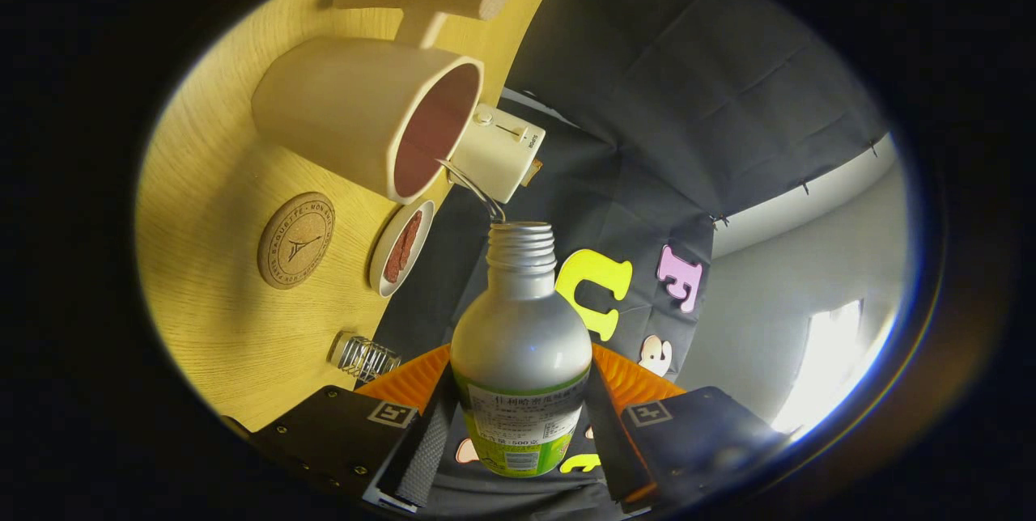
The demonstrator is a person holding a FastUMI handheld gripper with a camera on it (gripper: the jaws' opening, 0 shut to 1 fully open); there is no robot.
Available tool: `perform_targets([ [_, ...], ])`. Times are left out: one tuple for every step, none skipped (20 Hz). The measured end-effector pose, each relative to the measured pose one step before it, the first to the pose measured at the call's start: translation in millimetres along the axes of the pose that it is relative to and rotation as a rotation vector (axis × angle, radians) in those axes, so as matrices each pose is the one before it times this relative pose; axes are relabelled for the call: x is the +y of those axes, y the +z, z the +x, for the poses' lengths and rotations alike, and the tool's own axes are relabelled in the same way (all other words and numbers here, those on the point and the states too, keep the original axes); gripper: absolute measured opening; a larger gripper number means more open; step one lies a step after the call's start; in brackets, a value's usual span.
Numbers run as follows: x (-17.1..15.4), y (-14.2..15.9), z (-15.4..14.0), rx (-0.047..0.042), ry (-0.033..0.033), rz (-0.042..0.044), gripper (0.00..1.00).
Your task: Take the bottle from table, then pour the juice into the cup, finally place the bottle on the coaster
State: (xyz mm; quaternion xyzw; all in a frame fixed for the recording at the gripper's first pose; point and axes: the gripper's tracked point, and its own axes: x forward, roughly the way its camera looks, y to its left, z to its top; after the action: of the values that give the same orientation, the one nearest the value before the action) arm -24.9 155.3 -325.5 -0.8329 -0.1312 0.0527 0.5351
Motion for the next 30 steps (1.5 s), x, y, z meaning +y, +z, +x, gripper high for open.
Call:
perform_targets([
  [0.39,0.29,0.14,-0.00095,-0.00018,-0.00535,0.79],
  [-0.12,1.54,-0.27,-0.00212,-0.00007,-0.00484,0.79],
  [0.8,0.13,0.36,-0.00181,0.0009,-0.00588,0.79],
  [-0.57,0.16,0.54,-0.00091,-0.00112,-0.00528,0.79],
  [0.41,-0.21,-0.69,-0.00017,-0.00062,-0.00433,0.79],
  [-0.19,0.37,0.07,-0.00031,0.00009,-0.00333,0.79],
  [-0.27,-0.09,0.14,-0.00008,0.00004,-0.00409,0.79],
  [-0.45,0.66,0.81,-0.00178,-0.00181,-0.00519,0.79],
  [-1.15,0.97,-0.37,-0.00283,-0.0018,-0.00545,0.78],
  [-1.52,0.54,1.03,-0.0022,-0.00233,-0.00603,0.79],
  [-0.66,1.24,-0.84,-0.00323,-0.0029,-0.00745,0.79],
  [-0.75,1.69,2.16,-0.00284,-0.00395,-0.00736,0.79],
  [-0.52,1.68,0.3,-0.00278,-0.0023,-0.0067,0.79],
  [-0.67,2.58,2.01,-0.00244,-0.00158,-0.00547,0.79],
  [-0.63,1.52,-0.98,-0.00546,-0.00107,-0.00672,0.79],
  [-1.95,1.99,1.2,-0.00755,-0.00379,-0.00956,0.79],
  [-2.07,0.55,-0.38,-0.00402,-0.0054,-0.00778,0.79],
  [-0.76,2.77,-1.97,-0.00459,-0.00442,-0.00732,0.79],
  [-0.06,1.72,-0.53,-0.00472,-0.00328,-0.0071,0.79],
  [-1.04,1.43,1.77,-0.00479,-0.00282,-0.00749,0.79],
  [-0.91,1.1,0.22,-0.00235,-0.00279,-0.00617,0.79],
  [-0.03,1.5,-0.28,-0.00304,-0.00129,-0.00294,0.78],
  [1.12,1.69,-1.0,-0.00246,0.00163,-0.00284,0.79],
  [1.5,3.02,-3.81,-0.0029,0.00142,-0.00436,0.79],
  [0.44,1.71,-2.53,-0.00153,-0.00056,-0.00355,0.79],
  [0.37,1.69,-2.08,-0.00265,-0.0005,-0.00233,0.79],
  [-0.58,0.22,0.35,-0.0009,-0.00135,-0.00464,0.79],
  [-1.77,-0.41,2.29,-0.00184,-0.00212,-0.00691,0.79],
  [-0.36,-0.68,0.33,-0.00042,-0.00148,-0.00659,0.79],
  [0.81,-1.09,-0.06,-0.0004,-0.00172,-0.00395,0.79],
])
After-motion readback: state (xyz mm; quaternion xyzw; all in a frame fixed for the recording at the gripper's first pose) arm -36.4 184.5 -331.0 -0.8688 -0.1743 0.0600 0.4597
